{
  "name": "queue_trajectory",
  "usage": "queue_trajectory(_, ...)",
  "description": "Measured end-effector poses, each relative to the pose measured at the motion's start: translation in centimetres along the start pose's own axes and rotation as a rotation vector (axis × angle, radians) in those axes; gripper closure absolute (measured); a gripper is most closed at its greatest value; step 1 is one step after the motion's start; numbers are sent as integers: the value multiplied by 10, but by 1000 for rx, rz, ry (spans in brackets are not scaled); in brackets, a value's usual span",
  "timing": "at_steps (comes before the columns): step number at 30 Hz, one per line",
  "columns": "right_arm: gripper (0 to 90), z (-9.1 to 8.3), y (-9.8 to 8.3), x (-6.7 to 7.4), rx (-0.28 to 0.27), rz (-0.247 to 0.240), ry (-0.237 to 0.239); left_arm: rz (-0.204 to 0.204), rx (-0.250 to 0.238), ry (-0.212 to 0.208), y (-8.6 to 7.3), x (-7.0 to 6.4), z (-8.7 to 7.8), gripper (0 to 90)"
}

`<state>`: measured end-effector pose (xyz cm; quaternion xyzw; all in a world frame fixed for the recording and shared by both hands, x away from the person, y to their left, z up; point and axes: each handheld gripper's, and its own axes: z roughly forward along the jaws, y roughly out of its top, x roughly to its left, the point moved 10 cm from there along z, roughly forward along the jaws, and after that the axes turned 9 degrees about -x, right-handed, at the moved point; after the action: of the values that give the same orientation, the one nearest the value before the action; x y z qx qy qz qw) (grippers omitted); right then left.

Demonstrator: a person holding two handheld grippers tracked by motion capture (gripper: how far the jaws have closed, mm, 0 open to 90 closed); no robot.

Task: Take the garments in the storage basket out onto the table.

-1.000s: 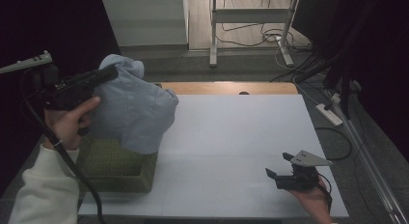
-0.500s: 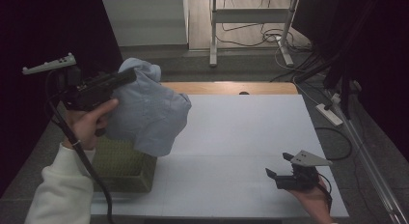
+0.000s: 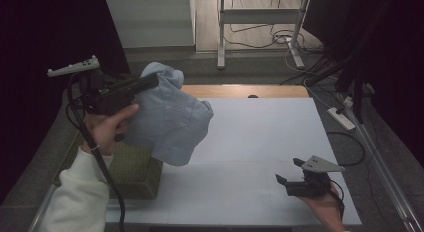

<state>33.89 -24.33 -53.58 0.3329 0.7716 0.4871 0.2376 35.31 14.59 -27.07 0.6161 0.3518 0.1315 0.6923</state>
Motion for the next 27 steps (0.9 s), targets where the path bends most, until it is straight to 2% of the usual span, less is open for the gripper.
queue_trajectory(15,146,1,0,0,-1,-3,1,-1,12,-76,-6,-26,26,778)
queue_trajectory(27,146,0,0,-1,1,-4,-1,0,43,-109,-19,-39,49,778)
